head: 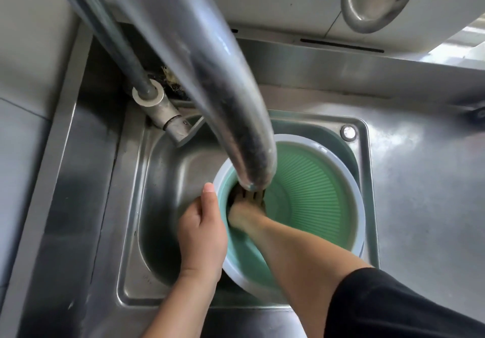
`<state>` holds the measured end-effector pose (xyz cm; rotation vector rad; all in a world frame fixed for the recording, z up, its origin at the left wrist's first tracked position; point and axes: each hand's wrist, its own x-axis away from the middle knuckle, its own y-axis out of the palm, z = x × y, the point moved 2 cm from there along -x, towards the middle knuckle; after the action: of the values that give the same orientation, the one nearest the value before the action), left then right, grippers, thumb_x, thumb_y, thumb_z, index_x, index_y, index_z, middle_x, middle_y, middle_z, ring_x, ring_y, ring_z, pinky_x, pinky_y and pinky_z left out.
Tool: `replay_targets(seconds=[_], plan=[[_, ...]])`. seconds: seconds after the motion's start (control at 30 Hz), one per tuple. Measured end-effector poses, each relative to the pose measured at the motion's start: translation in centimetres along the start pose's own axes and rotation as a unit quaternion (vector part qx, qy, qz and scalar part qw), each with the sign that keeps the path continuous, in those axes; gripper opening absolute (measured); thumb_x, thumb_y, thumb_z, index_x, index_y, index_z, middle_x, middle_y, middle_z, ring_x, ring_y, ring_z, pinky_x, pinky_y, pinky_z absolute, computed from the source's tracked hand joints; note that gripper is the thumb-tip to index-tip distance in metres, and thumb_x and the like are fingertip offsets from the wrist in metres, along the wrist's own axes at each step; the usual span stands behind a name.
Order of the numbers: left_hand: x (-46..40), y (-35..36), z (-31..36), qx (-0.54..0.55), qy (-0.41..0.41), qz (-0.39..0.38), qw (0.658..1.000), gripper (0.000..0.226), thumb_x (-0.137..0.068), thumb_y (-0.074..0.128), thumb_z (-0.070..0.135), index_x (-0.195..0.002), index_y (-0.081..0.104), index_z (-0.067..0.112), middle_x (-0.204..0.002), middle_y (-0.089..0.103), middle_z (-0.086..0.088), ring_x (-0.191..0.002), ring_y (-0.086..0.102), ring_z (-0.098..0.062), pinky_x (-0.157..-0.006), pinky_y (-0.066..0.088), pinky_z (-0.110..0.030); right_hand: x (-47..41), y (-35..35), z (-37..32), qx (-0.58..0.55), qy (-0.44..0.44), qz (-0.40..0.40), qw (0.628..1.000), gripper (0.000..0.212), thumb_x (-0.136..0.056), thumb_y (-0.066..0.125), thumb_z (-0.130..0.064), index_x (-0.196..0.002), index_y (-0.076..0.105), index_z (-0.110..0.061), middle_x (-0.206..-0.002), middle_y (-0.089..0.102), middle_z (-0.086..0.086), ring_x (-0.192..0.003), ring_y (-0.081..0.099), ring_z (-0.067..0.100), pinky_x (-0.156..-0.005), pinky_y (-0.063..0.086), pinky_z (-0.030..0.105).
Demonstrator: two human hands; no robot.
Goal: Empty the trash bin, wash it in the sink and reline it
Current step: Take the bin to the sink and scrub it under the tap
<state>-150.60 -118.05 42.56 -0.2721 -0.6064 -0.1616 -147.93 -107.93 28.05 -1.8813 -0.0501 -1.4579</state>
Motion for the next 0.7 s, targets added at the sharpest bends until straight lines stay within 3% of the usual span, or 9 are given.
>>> replay_targets(seconds=[0.07, 0.17, 0.37, 0.5, 0.6, 0.7], plan=[[0.1, 0.0, 0.1, -0.003, 0.002, 0.004, 1.0, 0.03, -0.089, 0.046, 0.063, -0.078, 0.071, 0.052, -0.082, 0.075, 0.021, -0.081, 0.07, -0.003, -0.081, 0.055, -0.035, 0.9, 0.0, 0.4, 0.089, -0.067, -0.024, 0.993, 0.072, -0.097, 0.032, -0.025, -0.156, -0.008, -0.015, -0.161, -0.026, 0.01, -0.145, -0.025, 0.04, -0.122, 0.001, 0.053], [0.1, 0.0, 0.0, -0.007, 0.013, 0.016, 1.0, 0.034, -0.094, 0.046, 0.06, -0.08, 0.071, 0.041, -0.072, 0.073, 0.016, -0.066, 0.064, 0.0, -0.071, 0.05, -0.033, 1.2, -0.2, 1.4, 0.187, -0.138, -0.078, 0.969, 0.069, -0.1, 0.028, -0.024, -0.154, -0.014, -0.021, -0.16, -0.03, 0.003, -0.146, -0.026, 0.034, -0.122, -0.001, 0.052], [-0.1, -0.1, 0.5, -0.03, 0.029, 0.032, 0.999, 0.051, -0.098, 0.048, 0.057, -0.056, 0.059, 0.03, -0.045, 0.051, 0.01, -0.044, 0.042, -0.007, -0.055, 0.035, -0.03, 2.0, 0.5, 3.6, 0.27, -0.205, -0.118, 0.933, 0.062, -0.102, 0.036, -0.035, -0.157, 0.009, -0.027, -0.165, -0.006, 0.002, -0.151, 0.0, 0.031, -0.122, 0.013, 0.049], [-0.7, -0.2, 0.7, -0.039, 0.036, 0.036, 0.998, 0.053, -0.099, 0.048, 0.054, -0.056, 0.054, 0.023, -0.042, 0.046, 0.007, -0.042, 0.038, -0.009, -0.053, 0.033, -0.032, 2.1, 0.3, 3.2, 0.409, -0.224, -0.135, 0.874, 0.083, -0.087, 0.067, -0.019, -0.155, 0.019, -0.017, -0.162, 0.014, 0.003, -0.145, 0.017, 0.035, -0.116, 0.032, 0.045], [-0.8, -0.3, 0.6, -0.056, 0.047, 0.032, 0.997, 0.058, -0.099, 0.048, 0.053, -0.055, 0.049, 0.016, -0.043, 0.046, 0.006, -0.044, 0.037, -0.011, -0.053, 0.034, -0.032, 1.7, 0.5, 3.4, 0.41, -0.207, -0.127, 0.879, 0.074, -0.087, 0.066, -0.015, -0.151, 0.029, -0.014, -0.157, 0.025, 0.011, -0.14, 0.029, 0.036, -0.111, 0.037, 0.044], [-0.8, -0.4, 0.5, -0.074, 0.053, 0.017, 0.996, 0.059, -0.099, 0.048, 0.053, -0.053, 0.046, 0.018, -0.042, 0.043, 0.005, -0.044, 0.035, -0.013, -0.051, 0.032, -0.032, 1.5, 0.6, 4.3, 0.362, -0.162, -0.128, 0.909, 0.054, -0.098, 0.048, -0.023, -0.15, 0.032, -0.015, -0.153, 0.029, 0.014, -0.138, 0.033, 0.034, -0.109, 0.034, 0.043]])
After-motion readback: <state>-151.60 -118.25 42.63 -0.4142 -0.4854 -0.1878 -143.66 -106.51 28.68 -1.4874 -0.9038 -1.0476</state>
